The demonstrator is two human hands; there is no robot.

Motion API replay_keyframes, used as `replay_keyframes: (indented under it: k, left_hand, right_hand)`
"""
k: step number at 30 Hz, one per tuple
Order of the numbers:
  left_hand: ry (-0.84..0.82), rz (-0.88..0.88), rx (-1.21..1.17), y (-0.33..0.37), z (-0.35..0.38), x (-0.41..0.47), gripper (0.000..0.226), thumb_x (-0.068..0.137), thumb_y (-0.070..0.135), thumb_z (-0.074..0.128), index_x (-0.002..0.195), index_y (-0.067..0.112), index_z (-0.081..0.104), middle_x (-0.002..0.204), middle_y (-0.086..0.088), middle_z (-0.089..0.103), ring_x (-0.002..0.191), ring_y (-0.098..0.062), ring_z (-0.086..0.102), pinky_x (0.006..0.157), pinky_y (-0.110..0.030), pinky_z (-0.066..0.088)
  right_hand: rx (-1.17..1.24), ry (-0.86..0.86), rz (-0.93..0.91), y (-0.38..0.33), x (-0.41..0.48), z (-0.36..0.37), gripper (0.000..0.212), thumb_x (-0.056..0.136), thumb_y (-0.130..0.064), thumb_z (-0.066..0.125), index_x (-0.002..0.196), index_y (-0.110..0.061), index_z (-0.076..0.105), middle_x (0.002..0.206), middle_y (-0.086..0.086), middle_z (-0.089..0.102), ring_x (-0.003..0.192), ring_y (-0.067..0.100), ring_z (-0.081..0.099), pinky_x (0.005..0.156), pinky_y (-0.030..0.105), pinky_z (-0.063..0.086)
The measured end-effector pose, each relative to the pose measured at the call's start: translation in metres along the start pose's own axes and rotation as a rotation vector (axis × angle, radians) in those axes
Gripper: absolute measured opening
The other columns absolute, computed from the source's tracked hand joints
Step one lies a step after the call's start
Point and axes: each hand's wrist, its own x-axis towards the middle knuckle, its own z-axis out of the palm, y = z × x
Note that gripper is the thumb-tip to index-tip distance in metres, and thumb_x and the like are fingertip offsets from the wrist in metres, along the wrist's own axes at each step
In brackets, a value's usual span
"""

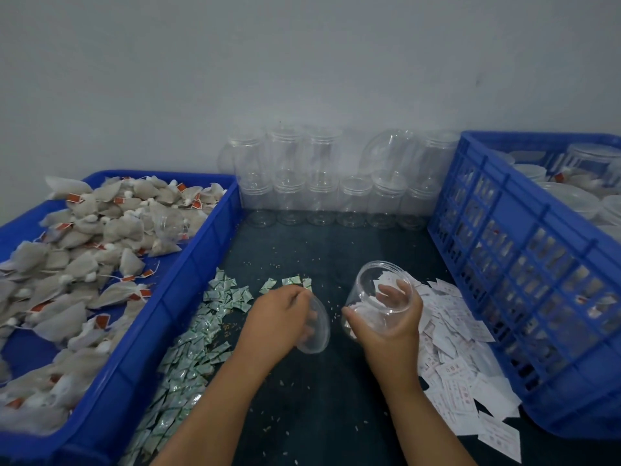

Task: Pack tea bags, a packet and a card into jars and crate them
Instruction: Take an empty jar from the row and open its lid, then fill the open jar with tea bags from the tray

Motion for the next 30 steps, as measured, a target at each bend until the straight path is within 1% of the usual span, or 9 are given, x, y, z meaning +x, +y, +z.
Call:
replay_keyframes:
  k: [3, 5, 8, 12, 16, 21, 24, 27, 30]
  left_hand:
    - [0.121, 0.069, 0.104, -0.027, -0.004, 0.007, 0.016, 0.099, 0.026, 0.063, 0.099, 0.039, 0.072, 0.088, 0.01, 0.076, 0.067, -0.011, 0.075, 0.071, -0.037, 0.065]
    - [0.178, 0.147, 0.356, -0.043, -0.004, 0.01, 0.02, 0.095, 0.033, 0.069, 0.114, 0.038, 0.071, 0.108, 0.011, 0.071, 0.088, -0.009, 0.068, 0.079, -0.028, 0.056]
    - [0.223, 0.2, 0.698, -0.058, -0.003, 0.01, 0.041, 0.09, 0.047, 0.071, 0.13, 0.038, 0.065, 0.12, 0.008, 0.058, 0.109, -0.013, 0.054, 0.09, -0.028, 0.047]
    - [0.257, 0.225, 0.739, -0.055, -0.005, 0.005, 0.049, 0.09, 0.05, 0.07, 0.135, 0.033, 0.061, 0.126, 0.006, 0.053, 0.119, -0.016, 0.05, 0.102, -0.032, 0.044]
    - [0.319, 0.301, 0.597, -0.026, -0.029, -0.003, 0.035, 0.096, 0.053, 0.064, 0.124, 0.033, 0.066, 0.12, 0.011, 0.059, 0.101, -0.009, 0.061, 0.089, -0.032, 0.055]
    - [0.327, 0.359, 0.545, 0.028, -0.1, 0.0, 0.03, 0.099, 0.06, 0.05, 0.1, 0.037, 0.069, 0.091, 0.02, 0.067, 0.082, 0.0, 0.062, 0.071, -0.03, 0.055]
    - [0.206, 0.238, 0.679, 0.048, -0.151, 0.025, 0.028, 0.104, 0.046, 0.049, 0.112, 0.029, 0.07, 0.105, 0.008, 0.071, 0.094, -0.013, 0.064, 0.083, -0.036, 0.053]
    - [-0.037, -0.091, 0.999, 0.044, -0.203, 0.056, 0.03, 0.105, 0.024, 0.048, 0.127, 0.018, 0.067, 0.126, -0.003, 0.067, 0.109, -0.022, 0.062, 0.097, -0.039, 0.05]
    - [-0.279, -0.406, 1.306, 0.019, -0.237, 0.061, 0.052, 0.097, 0.035, 0.066, 0.146, 0.022, 0.057, 0.143, -0.005, 0.059, 0.122, -0.029, 0.061, 0.106, -0.047, 0.051]
  right_hand:
    - [0.043, -0.075, 0.01, -0.001, -0.005, 0.003, 0.092, 0.06, -0.053, 0.094, 0.134, -0.065, 0.041, 0.13, -0.031, 0.063, 0.126, -0.003, 0.063, 0.103, 0.023, 0.05]
    - [0.027, -0.15, -0.013, 0.0, -0.009, 0.005, 0.09, 0.06, -0.052, 0.094, 0.131, -0.068, 0.042, 0.132, -0.031, 0.064, 0.126, 0.0, 0.065, 0.101, 0.022, 0.052]
    - [-0.01, -0.272, -0.04, -0.001, -0.012, 0.006, 0.093, 0.059, -0.054, 0.096, 0.133, -0.069, 0.04, 0.133, -0.031, 0.064, 0.128, -0.001, 0.065, 0.102, 0.029, 0.056]
    - [-0.056, -0.335, -0.061, 0.0, -0.012, 0.006, 0.097, 0.058, -0.057, 0.099, 0.133, -0.071, 0.038, 0.133, -0.033, 0.063, 0.125, -0.006, 0.064, 0.1, 0.027, 0.055]
    - [-0.06, -0.345, -0.06, 0.003, -0.012, 0.004, 0.099, 0.055, -0.053, 0.099, 0.134, -0.069, 0.041, 0.132, -0.032, 0.064, 0.121, -0.01, 0.065, 0.096, 0.03, 0.056]
    - [-0.042, -0.38, -0.022, 0.003, -0.016, 0.005, 0.1, 0.051, -0.053, 0.099, 0.134, -0.066, 0.045, 0.131, -0.028, 0.067, 0.119, -0.008, 0.066, 0.093, 0.03, 0.056]
    - [-0.044, -0.398, -0.024, -0.001, -0.017, 0.007, 0.098, 0.051, -0.051, 0.098, 0.133, -0.064, 0.046, 0.129, -0.029, 0.068, 0.118, -0.009, 0.065, 0.097, 0.035, 0.054]
    - [-0.047, -0.415, -0.028, -0.003, -0.018, 0.008, 0.097, 0.051, -0.045, 0.098, 0.13, -0.064, 0.046, 0.127, -0.028, 0.068, 0.12, -0.003, 0.067, 0.105, 0.044, 0.054]
    - [-0.041, -0.416, -0.044, -0.001, -0.016, 0.008, 0.095, 0.051, -0.04, 0.098, 0.126, -0.068, 0.047, 0.127, -0.027, 0.069, 0.121, 0.004, 0.069, 0.103, 0.041, 0.054]
